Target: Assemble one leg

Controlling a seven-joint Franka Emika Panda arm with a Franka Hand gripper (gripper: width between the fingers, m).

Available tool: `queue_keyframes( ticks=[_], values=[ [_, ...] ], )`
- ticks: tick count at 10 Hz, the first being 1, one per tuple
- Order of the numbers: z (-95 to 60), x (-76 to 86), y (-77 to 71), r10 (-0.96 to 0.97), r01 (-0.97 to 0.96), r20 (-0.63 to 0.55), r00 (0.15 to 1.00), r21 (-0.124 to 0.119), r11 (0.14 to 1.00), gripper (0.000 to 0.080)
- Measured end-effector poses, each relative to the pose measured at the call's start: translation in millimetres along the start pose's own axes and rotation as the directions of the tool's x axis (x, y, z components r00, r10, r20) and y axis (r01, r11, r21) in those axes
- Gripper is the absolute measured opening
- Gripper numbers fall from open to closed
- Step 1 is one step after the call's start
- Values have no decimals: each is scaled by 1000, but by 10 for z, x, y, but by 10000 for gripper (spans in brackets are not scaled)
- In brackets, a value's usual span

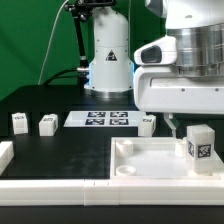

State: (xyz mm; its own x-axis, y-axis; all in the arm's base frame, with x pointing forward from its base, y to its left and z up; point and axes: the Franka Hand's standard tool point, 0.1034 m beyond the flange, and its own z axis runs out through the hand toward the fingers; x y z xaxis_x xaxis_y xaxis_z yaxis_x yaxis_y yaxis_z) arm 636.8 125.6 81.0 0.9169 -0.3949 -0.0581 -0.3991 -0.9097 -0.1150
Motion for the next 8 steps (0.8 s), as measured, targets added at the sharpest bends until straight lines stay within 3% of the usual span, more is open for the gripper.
queue_keyframes(
  ticks=[3, 5, 7, 8],
  values=[
    [-3, 31, 38, -308, 308, -3, 951, -5, 951, 649],
    [-23, 89, 44, -503, 502, -29, 864, -36, 864, 649],
    [-9, 91, 53, -512, 511, -35, 858, -37, 859, 649],
    [-7, 92, 53, -512, 511, -35, 858, -37, 859, 560]
  ],
)
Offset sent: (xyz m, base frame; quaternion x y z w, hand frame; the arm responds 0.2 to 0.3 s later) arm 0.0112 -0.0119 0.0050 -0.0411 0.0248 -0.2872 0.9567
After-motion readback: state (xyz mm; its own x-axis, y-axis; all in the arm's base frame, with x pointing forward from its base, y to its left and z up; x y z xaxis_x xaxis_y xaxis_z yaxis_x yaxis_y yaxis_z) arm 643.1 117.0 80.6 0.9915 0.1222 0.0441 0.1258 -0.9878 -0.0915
